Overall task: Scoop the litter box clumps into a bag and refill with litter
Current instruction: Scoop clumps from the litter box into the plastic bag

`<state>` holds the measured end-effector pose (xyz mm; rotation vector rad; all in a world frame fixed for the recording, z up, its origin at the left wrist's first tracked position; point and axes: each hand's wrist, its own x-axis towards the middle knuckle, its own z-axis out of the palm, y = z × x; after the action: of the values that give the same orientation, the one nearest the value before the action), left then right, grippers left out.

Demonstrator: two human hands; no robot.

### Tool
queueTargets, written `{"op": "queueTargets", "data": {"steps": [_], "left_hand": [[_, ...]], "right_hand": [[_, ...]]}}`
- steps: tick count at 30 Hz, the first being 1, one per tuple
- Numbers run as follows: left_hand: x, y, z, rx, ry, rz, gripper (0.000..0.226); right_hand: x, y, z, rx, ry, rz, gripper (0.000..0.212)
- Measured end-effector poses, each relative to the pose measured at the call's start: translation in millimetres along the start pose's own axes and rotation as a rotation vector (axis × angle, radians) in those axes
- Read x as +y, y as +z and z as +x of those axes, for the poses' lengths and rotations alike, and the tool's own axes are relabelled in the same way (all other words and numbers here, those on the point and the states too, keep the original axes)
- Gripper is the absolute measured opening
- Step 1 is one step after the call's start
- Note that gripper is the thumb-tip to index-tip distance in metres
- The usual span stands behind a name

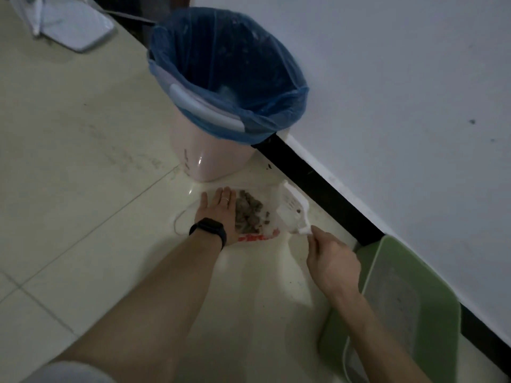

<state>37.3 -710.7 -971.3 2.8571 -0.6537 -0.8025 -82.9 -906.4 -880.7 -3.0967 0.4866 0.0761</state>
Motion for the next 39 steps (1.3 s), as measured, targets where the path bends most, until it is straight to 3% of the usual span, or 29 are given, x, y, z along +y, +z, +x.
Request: {"op": "queueTargets", "data": {"steps": [5,8,12,17,22,26,33,36,39], "left_hand": [[17,-14,10,0.057,0.047,0.022,0.087],[49,-21,14,0.088,0.124,-0.016,0.09],[116,-11,15,0.094,0.246,0.057,0.084],[221,22,-13,0.035,0.421,-0.11,0.077],[297,68,-45,-0.04,0.432,-0.186,0.075],[301,92,-56,0.022,0.381,-0.135,0.07],[298,104,-53,0.132,0.422,-0.219,0.071],[295,108,-52,0.138,0.423,-0.241,0.072],[297,108,-53,0.138,0.423,-0.251,0.073]], "right_hand": [[63,-4,-51,0.118,0.465,0.565,0.025],[120,4,-92,0.199,0.674,0.572,0.036],[187,2,-120,0.174,0.777,0.441,0.027],[250,12,-108,-0.03,0.744,0.184,0.027],[281,14,-64,-0.156,0.57,-0.056,0.025],[287,18,-36,-0.138,0.388,-0.26,0.021],[282,12,-51,-0.202,0.07,-0.316,0.021],[282,-1,-102,-0.294,0.044,-0.283,0.028],[286,-10,-153,-0.259,0.174,-0.212,0.023]]}}
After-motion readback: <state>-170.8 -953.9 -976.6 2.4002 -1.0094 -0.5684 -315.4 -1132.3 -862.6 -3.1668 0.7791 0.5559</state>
